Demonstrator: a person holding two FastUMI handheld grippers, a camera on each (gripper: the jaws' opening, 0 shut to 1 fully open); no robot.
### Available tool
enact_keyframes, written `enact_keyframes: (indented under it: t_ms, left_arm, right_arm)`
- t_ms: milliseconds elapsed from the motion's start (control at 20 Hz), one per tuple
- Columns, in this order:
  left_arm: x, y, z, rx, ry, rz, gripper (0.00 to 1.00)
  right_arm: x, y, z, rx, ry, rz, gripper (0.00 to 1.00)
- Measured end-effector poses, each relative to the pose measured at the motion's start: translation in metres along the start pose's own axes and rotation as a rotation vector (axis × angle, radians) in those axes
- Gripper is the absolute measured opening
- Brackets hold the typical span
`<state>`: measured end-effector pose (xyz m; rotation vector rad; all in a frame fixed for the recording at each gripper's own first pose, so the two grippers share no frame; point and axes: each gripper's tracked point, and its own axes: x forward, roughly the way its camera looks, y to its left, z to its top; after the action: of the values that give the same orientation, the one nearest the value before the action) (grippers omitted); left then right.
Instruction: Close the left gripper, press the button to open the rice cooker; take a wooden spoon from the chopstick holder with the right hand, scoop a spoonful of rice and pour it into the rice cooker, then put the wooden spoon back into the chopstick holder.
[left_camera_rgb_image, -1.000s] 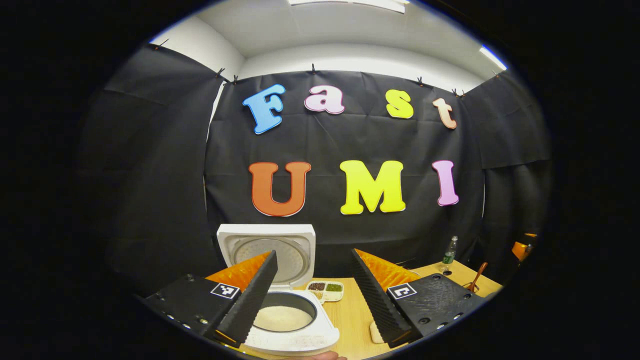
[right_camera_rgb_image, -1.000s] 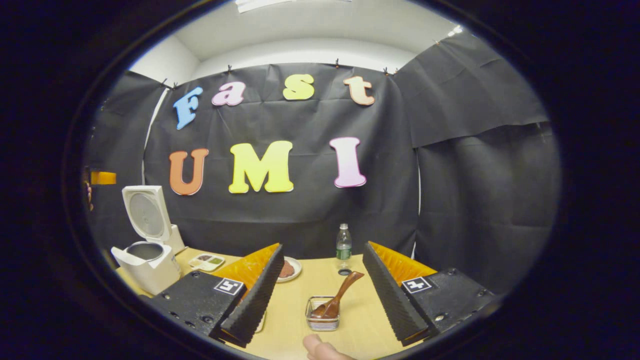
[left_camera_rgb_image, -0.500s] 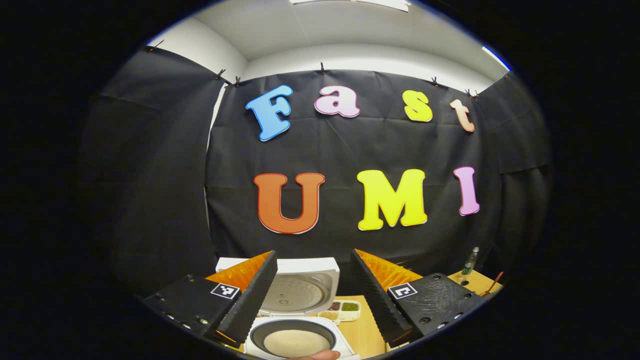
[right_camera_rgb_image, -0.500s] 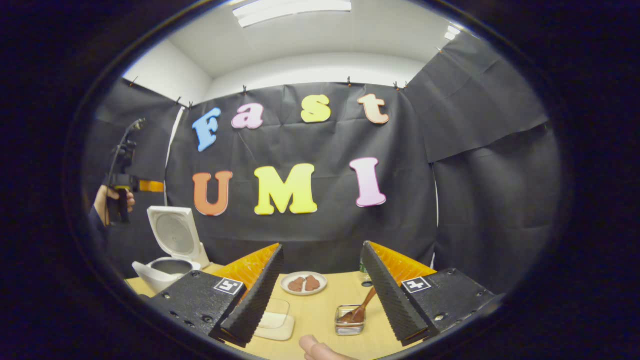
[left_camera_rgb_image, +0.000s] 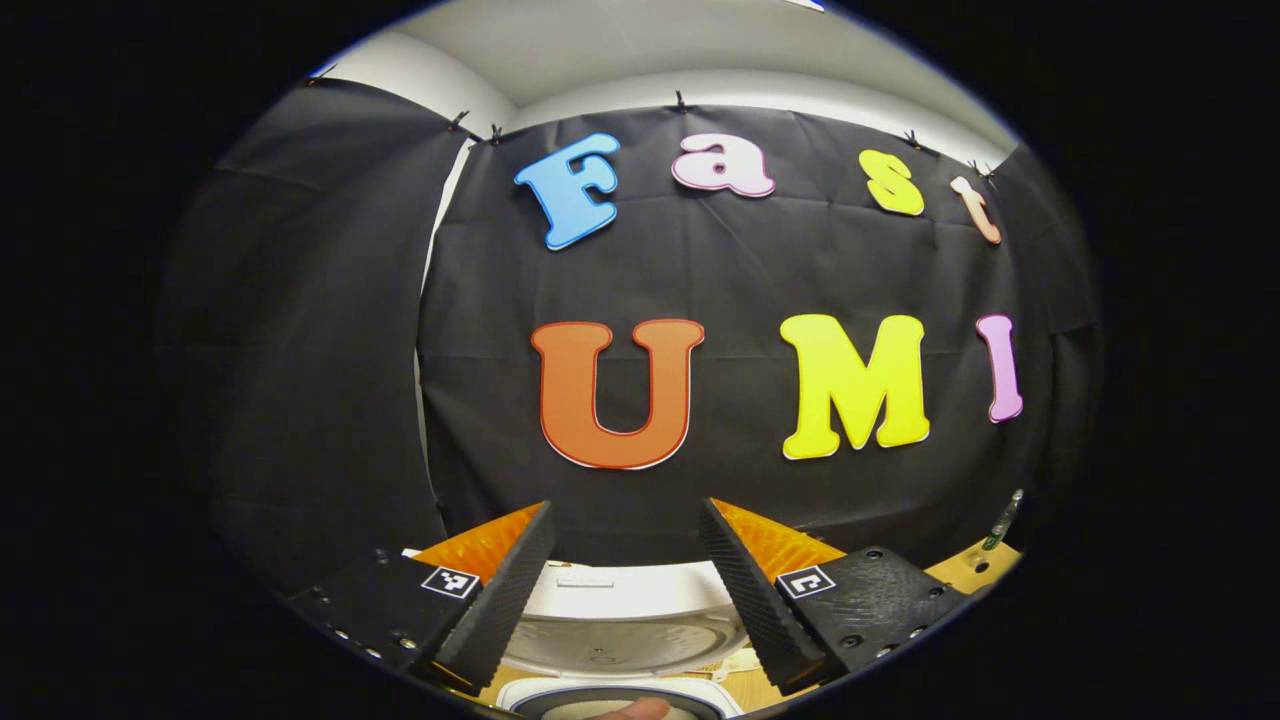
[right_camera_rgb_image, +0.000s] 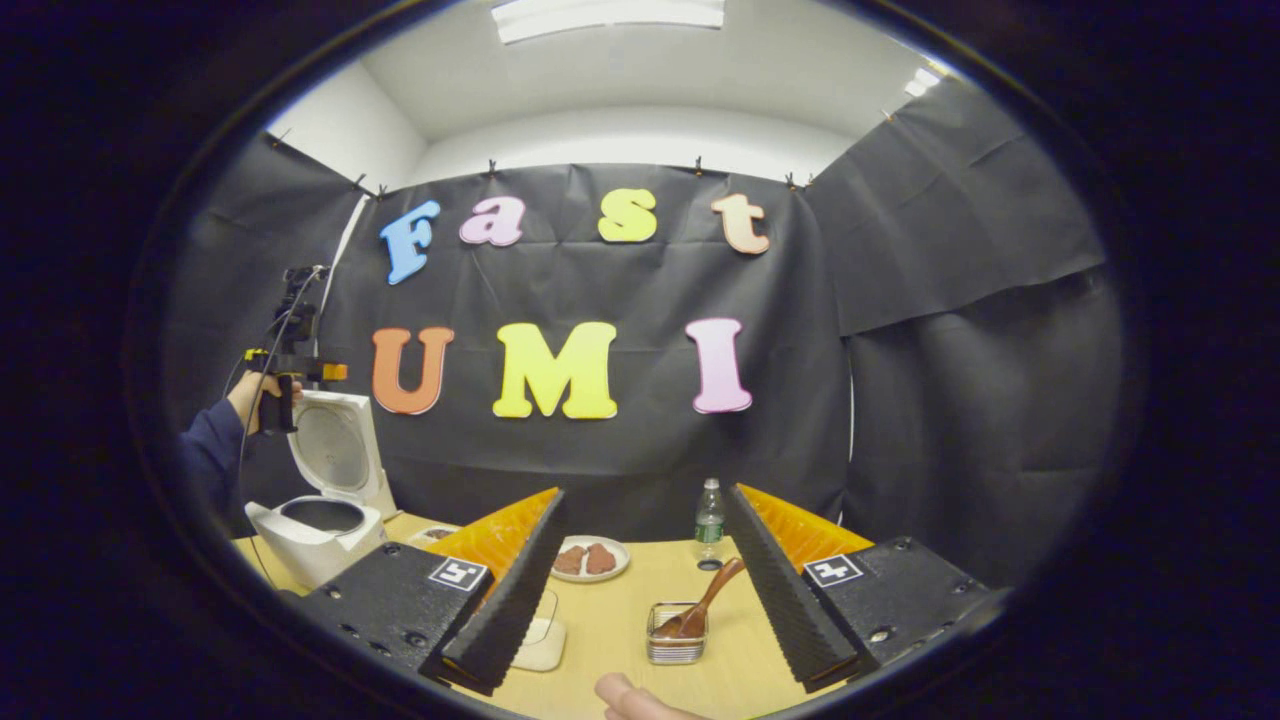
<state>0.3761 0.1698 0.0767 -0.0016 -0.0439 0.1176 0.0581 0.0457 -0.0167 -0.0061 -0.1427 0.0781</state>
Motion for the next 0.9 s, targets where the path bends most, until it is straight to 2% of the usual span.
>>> enact_keyframes:
  t_ms: [200, 350, 400, 450, 550, 600, 650, 900]
  left_arm:
    - [0.024, 0.016, -0.006, 0.018, 0.020, 0.037, 0.93]
    - [0.032, 0.029, -0.038, -0.016, 0.143, 0.062, 0.94]
    - [0.027, 0.030, -0.028, -0.030, 0.110, 0.074, 0.98]
    - [0.028, 0.037, -0.032, -0.028, 0.139, 0.088, 1.00]
    - [0.017, 0.037, -0.036, -0.024, 0.172, 0.087, 0.93]
    - [0.009, 0.036, -0.040, -0.026, 0.199, 0.086, 0.92]
    - [-0.002, 0.034, -0.040, -0.030, 0.197, 0.085, 0.93]
    - [-0.037, 0.030, -0.048, -0.027, 0.218, 0.075, 0.93]
  right_arm:
    - [-0.009, 0.002, -0.013, -0.035, 0.019, 0.000, 0.99]
    - [-0.019, -0.002, -0.015, -0.031, 0.028, -0.021, 0.96]
    - [-0.024, -0.002, -0.013, -0.030, 0.027, -0.020, 0.96]
    - [-0.028, -0.001, -0.010, -0.033, 0.023, -0.019, 0.99]
    - [-0.037, -0.003, -0.003, -0.042, 0.006, -0.020, 0.99]
    - [-0.042, -0.002, -0.001, -0.038, 0.000, -0.014, 0.96]
    - [-0.047, 0.002, 0.001, -0.028, -0.006, 0.000, 0.99]
    - [-0.073, 0.004, -0.004, 0.005, -0.002, 0.040, 0.99]
